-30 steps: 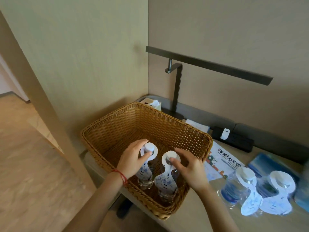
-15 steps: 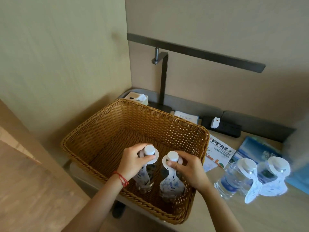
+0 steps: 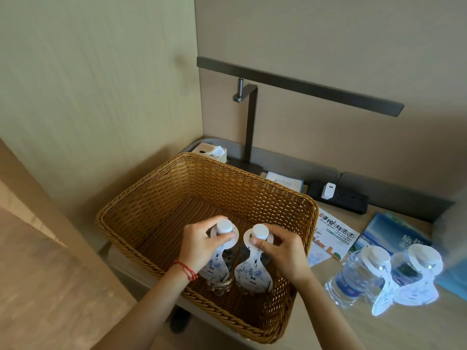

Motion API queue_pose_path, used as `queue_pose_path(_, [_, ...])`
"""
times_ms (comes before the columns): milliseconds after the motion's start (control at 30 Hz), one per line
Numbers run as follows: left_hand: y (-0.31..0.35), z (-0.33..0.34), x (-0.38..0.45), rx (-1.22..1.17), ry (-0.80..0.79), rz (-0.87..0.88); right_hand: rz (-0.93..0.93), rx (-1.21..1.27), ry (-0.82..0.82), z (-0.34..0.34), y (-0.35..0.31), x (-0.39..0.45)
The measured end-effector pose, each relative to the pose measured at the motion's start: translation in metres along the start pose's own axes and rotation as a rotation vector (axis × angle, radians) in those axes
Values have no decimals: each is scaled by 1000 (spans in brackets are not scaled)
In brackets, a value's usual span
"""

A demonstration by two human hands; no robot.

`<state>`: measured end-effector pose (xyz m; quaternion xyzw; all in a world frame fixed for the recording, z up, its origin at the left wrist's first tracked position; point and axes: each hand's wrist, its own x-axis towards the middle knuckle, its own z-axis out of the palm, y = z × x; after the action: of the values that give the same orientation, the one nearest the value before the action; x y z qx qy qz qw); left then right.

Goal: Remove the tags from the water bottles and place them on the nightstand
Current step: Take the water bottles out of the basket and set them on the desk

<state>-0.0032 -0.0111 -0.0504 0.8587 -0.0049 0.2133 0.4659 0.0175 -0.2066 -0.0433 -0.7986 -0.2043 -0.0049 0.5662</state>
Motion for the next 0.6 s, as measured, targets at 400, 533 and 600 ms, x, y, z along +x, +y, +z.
queue_pose_path(400, [11,-9,5,-96,88,20,17,5,101,-6,-2,5])
queue_pose_path(533, [24,-20,15,-128,131,47,-46,7,102,-13,-16,12])
queue_pose_path(600, [31,-25,20,-132,149,70,-80,7,101,-17,-25,18])
